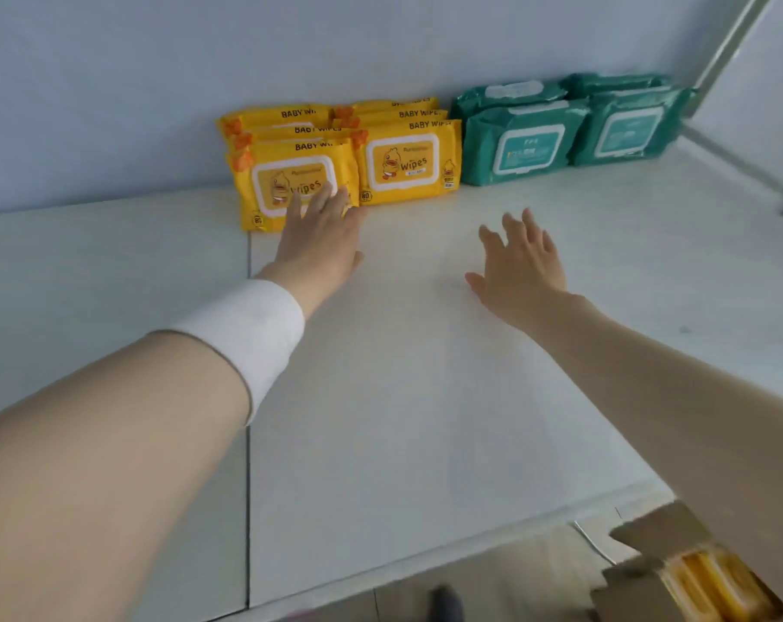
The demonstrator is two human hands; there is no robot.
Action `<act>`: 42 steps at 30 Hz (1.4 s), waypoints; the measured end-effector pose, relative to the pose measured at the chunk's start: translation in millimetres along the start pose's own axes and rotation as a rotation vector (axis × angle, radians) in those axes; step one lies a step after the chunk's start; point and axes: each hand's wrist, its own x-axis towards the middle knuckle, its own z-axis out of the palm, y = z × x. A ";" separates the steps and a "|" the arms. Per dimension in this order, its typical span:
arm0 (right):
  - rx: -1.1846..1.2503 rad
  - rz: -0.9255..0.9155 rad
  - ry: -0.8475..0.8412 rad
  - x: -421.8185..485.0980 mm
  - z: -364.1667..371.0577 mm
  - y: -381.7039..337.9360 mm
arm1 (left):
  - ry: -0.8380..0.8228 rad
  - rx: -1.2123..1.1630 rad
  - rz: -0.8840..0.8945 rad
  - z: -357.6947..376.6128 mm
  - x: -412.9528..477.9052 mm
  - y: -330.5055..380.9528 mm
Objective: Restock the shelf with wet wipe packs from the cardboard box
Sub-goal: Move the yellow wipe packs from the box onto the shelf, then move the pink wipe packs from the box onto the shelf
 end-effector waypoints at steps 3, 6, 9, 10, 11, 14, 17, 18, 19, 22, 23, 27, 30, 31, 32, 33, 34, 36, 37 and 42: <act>-0.067 0.020 -0.062 -48.9 -8.1 36.7 | -0.087 0.051 0.112 -25.2 -15.8 58.5; -0.092 0.097 -0.112 -98.3 -17.6 94.9 | -0.138 0.115 0.235 -48.3 -30.1 128.9; -0.070 0.204 -0.142 -151.4 -24.1 168.5 | -0.125 0.150 0.372 -64.3 -46.4 212.8; -0.054 0.235 -0.152 -172.0 -25.0 194.1 | -0.115 0.158 0.419 -68.3 -53.8 243.6; -0.035 0.267 -0.165 -194.3 -25.0 220.4 | -0.104 0.172 0.469 -71.7 -61.8 275.2; -0.020 0.380 -0.203 -266.5 -19.2 303.6 | -0.041 0.215 0.635 -76.5 -85.2 374.5; -0.025 0.521 -0.268 -336.1 2.0 382.5 | -0.059 0.129 0.733 -70.6 -115.5 469.9; -0.013 0.572 -0.293 -357.0 12.4 405.3 | -0.085 0.098 0.765 -64.1 -127.8 499.4; 0.000 0.615 -0.322 -374.2 23.7 422.3 | -0.110 0.084 0.798 -55.1 -139.0 522.8; 0.027 0.724 -0.422 -419.0 64.8 463.2 | -0.214 0.109 0.911 -12.8 -168.0 589.0; 0.047 0.745 -0.448 -430.9 81.2 473.0 | -0.255 0.117 0.935 2.1 -175.7 605.5; 0.173 0.834 -0.575 -471.1 151.9 496.3 | -0.448 0.101 0.957 62.0 -194.3 654.9; 0.270 0.902 -0.664 -495.7 211.6 493.7 | -0.633 0.071 0.951 123.1 -197.4 682.7; 0.305 0.925 -0.695 -503.2 231.8 490.3 | -0.699 0.053 0.935 144.7 -198.1 688.8; 0.345 0.952 -0.729 -509.1 250.4 487.2 | -0.765 0.039 0.910 165.0 -198.9 693.1; 0.391 0.980 -0.776 -513.4 266.7 483.2 | -0.831 0.035 0.884 183.2 -201.1 694.5; 0.441 1.003 -0.825 -516.7 281.2 479.1 | -0.899 0.035 0.860 199.7 -204.5 695.3; 0.527 1.029 -0.855 -519.3 310.5 473.7 | -1.018 0.026 0.788 234.6 -210.9 698.1; 0.564 1.036 -0.856 -518.3 327.8 473.2 | -1.073 0.020 0.747 254.3 -212.3 702.2; 0.782 1.193 -0.709 -509.0 434.5 490.5 | -1.264 -0.100 0.518 375.8 -215.7 736.3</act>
